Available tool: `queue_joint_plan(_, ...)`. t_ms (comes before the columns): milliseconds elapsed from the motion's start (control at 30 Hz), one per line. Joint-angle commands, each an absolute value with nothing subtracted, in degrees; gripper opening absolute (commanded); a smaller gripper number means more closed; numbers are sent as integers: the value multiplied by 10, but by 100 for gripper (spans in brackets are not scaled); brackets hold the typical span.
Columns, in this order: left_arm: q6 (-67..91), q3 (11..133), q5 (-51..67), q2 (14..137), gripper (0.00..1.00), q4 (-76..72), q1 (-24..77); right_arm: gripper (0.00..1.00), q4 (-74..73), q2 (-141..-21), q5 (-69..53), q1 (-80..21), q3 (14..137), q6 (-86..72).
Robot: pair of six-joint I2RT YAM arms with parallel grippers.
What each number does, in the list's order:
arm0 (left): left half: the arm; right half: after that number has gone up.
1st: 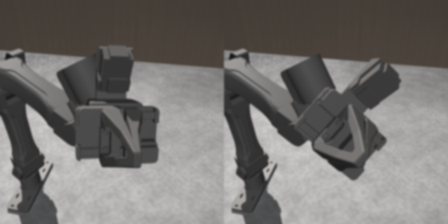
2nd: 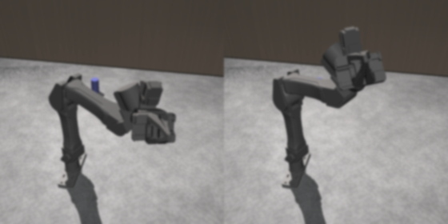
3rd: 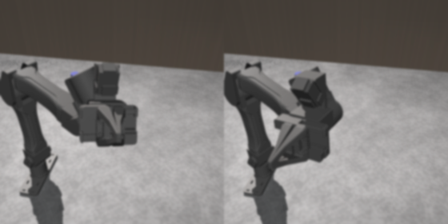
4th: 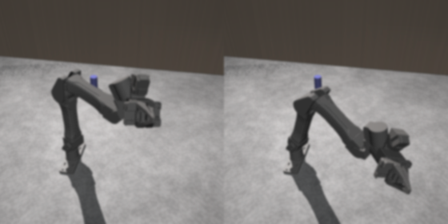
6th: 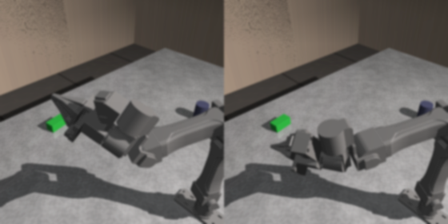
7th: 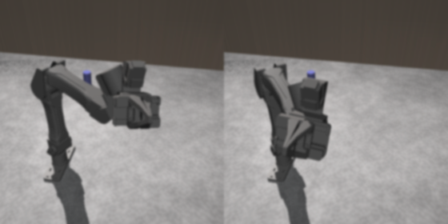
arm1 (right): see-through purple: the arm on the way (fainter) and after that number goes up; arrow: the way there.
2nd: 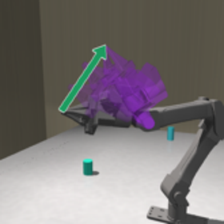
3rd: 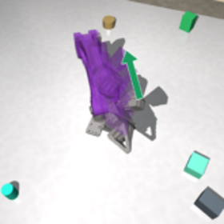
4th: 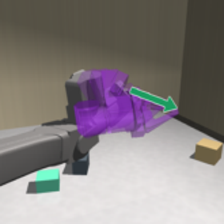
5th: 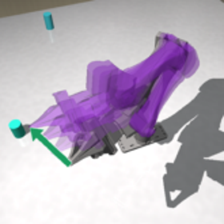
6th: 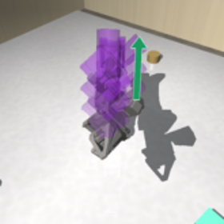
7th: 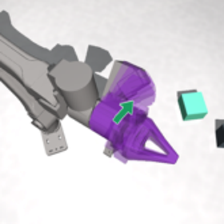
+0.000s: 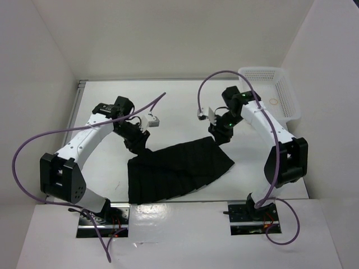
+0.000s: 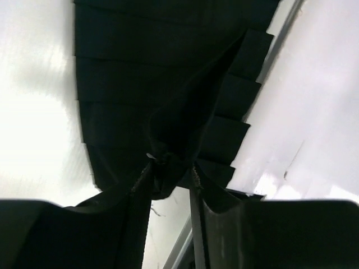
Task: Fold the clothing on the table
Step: Fold the skirt
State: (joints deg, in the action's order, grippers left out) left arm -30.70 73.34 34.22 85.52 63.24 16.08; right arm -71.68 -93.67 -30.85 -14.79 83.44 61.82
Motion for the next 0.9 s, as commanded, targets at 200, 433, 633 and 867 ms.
queue_joint_plan(200, -366, 735, 364, 847, 61, 693, 185, 58, -744, -954, -287, -212, 836, 585)
queue_joint_plan(433, -312, 758, 341, 804, 75, 651, 185, 71, -709, -997, -306, -241, 854, 527)
queue_joint_plan(633, -178, 746, 263, 714, 98, 523, 110, 87, -662, -1008, -319, -298, 860, 411)
queue_joint_plan(867, -59, 678, 113, 665, 100, 418, 10, 99, -558, -1003, -273, -386, 853, 238)
